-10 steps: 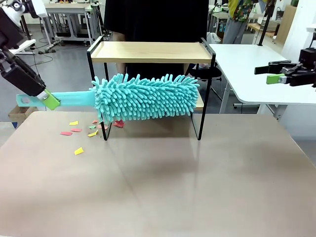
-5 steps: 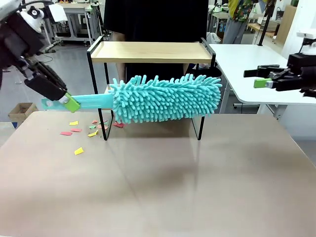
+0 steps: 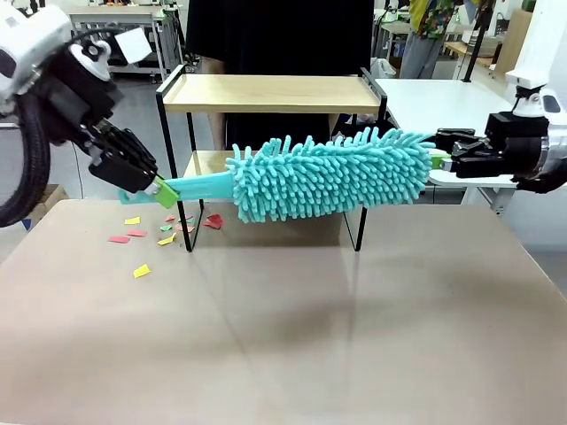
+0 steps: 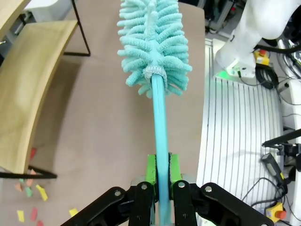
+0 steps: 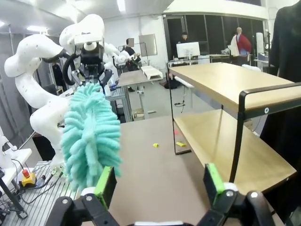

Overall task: Clean the shelf.
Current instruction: Hand the Duster back to the human.

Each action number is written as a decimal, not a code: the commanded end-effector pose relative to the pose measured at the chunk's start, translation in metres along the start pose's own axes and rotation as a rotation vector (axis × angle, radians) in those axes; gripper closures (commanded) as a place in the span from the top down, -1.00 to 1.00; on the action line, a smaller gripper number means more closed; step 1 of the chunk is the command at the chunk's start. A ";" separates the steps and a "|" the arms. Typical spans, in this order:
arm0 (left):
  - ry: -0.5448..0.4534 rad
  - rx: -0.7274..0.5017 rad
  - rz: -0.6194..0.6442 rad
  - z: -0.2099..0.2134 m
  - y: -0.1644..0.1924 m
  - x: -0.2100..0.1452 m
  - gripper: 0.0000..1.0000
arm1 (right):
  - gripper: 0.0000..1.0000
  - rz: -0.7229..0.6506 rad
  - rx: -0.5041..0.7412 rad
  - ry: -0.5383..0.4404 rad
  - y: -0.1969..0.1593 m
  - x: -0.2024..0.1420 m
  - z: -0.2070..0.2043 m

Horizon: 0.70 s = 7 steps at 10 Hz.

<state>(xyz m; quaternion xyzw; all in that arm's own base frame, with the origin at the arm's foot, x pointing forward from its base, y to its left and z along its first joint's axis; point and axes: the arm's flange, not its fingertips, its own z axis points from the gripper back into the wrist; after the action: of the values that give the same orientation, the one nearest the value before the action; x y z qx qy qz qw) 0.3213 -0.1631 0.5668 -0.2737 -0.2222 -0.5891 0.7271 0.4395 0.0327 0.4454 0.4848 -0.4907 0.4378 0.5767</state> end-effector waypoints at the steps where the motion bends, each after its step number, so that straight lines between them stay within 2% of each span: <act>1: -0.052 -0.085 -0.082 -0.009 0.002 0.011 -0.74 | 1.00 0.008 0.005 0.021 -0.001 0.003 0.003; 2: 0.000 0.000 0.000 0.000 0.000 0.000 -0.74 | 1.00 0.008 0.005 0.021 -0.001 0.003 0.003; 4: 0.000 0.000 0.000 0.000 0.000 0.000 -0.74 | 1.00 0.008 0.005 0.021 -0.001 0.003 0.003; 7: -0.030 -0.030 -0.085 -0.026 0.013 0.009 -0.74 | 1.00 -0.005 -0.009 -0.033 0.010 -0.009 -0.013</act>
<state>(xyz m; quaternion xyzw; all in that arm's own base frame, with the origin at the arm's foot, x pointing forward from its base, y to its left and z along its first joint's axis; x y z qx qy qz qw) 0.3288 -0.1738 0.5553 -0.2761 -0.2166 -0.6044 0.7152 0.4370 0.0355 0.4407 0.4891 -0.4874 0.4354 0.5777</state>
